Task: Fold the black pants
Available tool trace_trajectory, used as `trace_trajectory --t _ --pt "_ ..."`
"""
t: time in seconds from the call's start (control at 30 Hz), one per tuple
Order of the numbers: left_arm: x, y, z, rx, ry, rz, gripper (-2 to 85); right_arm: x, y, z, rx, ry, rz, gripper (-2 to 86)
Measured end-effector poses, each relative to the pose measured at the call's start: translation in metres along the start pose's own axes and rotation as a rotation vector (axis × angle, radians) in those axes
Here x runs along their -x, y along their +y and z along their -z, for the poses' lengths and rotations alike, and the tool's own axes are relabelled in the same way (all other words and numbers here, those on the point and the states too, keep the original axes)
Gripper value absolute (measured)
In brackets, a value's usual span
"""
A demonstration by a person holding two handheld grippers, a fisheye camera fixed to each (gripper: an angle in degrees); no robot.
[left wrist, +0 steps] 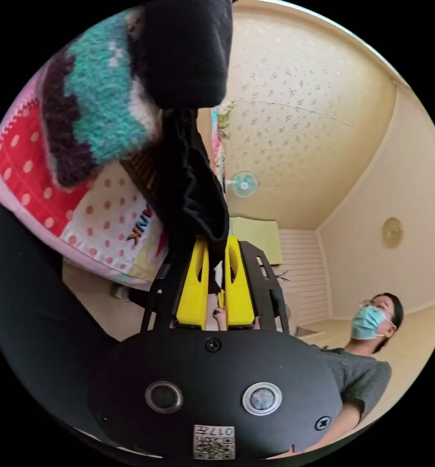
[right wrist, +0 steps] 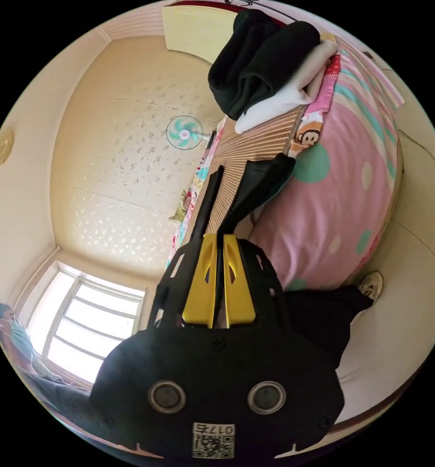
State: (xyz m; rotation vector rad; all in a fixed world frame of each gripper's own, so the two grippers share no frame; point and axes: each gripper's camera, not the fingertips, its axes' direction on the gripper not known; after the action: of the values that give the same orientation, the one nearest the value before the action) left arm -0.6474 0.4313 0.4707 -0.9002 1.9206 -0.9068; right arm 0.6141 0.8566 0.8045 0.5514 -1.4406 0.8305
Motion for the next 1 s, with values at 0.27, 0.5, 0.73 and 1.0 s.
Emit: trace_trajectory --t 0.27,0.5,0.73,1.0 --pt "-0.083 0.021 -0.003 0.247 0.003 -0.321 5.2 0.041 -0.030 0.039 -0.179 -0.338 0.079 2.2" --pt "-0.052 0.070 -0.003 0.206 -0.061 -0.043 5.3 0.125 -0.084 0.046 -0.236 -0.170 0.270 2.3" --pt "-0.005 0.069 -0.071 0.072 0.223 0.206 5.9 0.283 -0.224 -0.184 -0.048 0.186 0.265 4.5" --pt "-0.025 0.049 -0.093 -0.307 0.121 -0.052 5.6 0.375 -0.290 -0.392 0.208 0.045 0.461 12.0"
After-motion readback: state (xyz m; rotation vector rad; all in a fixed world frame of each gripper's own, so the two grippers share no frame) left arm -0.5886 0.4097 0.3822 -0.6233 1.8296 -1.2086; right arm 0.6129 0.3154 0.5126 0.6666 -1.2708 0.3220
